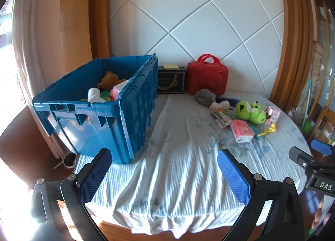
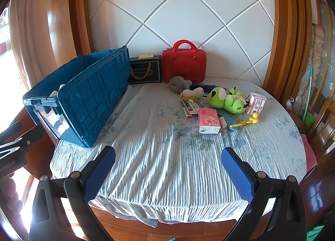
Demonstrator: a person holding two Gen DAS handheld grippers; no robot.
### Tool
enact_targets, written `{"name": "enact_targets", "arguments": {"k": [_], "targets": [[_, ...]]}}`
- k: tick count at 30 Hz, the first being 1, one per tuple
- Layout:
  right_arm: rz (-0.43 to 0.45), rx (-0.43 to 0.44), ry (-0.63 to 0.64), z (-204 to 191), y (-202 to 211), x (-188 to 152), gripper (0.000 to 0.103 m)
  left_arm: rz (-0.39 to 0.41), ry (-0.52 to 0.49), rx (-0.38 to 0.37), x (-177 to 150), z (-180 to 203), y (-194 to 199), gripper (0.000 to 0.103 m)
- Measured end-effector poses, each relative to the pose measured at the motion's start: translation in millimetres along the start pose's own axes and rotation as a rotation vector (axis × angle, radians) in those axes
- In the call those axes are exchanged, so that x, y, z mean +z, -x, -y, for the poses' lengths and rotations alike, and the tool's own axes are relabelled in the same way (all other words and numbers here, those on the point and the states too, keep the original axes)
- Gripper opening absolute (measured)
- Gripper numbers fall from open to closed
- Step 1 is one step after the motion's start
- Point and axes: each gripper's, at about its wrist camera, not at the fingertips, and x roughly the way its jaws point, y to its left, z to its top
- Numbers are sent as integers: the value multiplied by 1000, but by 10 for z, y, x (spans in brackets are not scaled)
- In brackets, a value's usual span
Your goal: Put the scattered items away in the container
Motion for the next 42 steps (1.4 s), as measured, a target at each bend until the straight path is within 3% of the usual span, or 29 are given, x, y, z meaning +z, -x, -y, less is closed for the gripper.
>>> {"name": "enact_targets", "arguments": {"k": [25, 35, 42], "targets": [[-27, 20, -5, 336, -252, 35, 103, -7, 3, 33, 24, 244, -233, 102], [-92, 20, -69, 984, -778, -71, 103, -93, -8, 46, 10, 745, -870, 102], [-187, -53, -173, 1597, -1359, -204, 103, -189, -69, 31, 16, 1193, -1545, 102]]}}
